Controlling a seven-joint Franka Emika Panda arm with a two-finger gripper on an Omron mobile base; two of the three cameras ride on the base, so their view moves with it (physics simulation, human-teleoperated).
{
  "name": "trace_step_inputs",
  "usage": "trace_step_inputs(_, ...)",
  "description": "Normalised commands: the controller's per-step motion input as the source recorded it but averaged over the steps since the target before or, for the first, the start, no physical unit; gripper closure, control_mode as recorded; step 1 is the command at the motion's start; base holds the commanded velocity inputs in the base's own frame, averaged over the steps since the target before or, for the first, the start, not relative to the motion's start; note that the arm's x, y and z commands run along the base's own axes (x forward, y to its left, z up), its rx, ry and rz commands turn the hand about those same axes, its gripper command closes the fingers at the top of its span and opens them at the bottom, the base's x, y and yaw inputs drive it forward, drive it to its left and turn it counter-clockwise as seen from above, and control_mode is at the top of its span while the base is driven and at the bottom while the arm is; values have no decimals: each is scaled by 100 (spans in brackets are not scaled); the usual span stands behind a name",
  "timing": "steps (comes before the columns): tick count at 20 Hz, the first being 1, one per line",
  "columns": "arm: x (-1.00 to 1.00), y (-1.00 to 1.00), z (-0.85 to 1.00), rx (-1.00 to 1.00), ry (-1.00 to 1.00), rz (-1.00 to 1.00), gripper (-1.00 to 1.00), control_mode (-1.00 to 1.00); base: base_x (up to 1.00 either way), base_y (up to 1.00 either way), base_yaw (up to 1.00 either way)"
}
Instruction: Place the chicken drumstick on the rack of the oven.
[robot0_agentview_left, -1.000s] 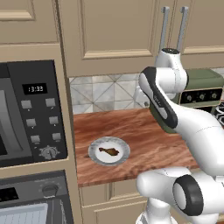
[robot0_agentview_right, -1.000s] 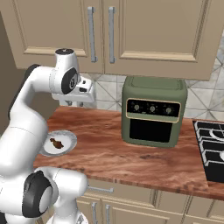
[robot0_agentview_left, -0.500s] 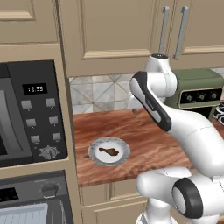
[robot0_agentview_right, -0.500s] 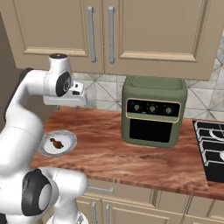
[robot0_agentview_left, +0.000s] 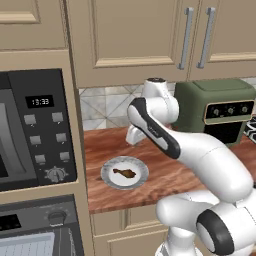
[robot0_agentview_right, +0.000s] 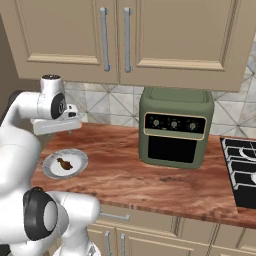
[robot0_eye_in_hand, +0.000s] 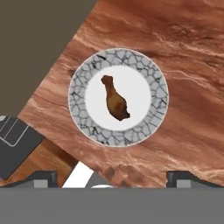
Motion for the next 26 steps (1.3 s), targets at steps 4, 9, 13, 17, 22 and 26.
trace_step_inputs(4,-17,39,-51,-10,2,13,-100,-100,0,0,0)
trace_step_inputs(9,7,0,-43,-10,-1,2,-100,-100,0,0,0)
trace_step_inputs(13,3,0,-43,-9,0,3,-100,-100,0,0,0)
trace_step_inputs(17,10,0,-31,-9,0,0,-100,-100,0,0,0)
trace_step_inputs(22,34,0,-36,-11,0,1,-100,-100,0,0,0)
trace_step_inputs(26,11,11,-57,2,-4,0,-100,-100,0,0,0)
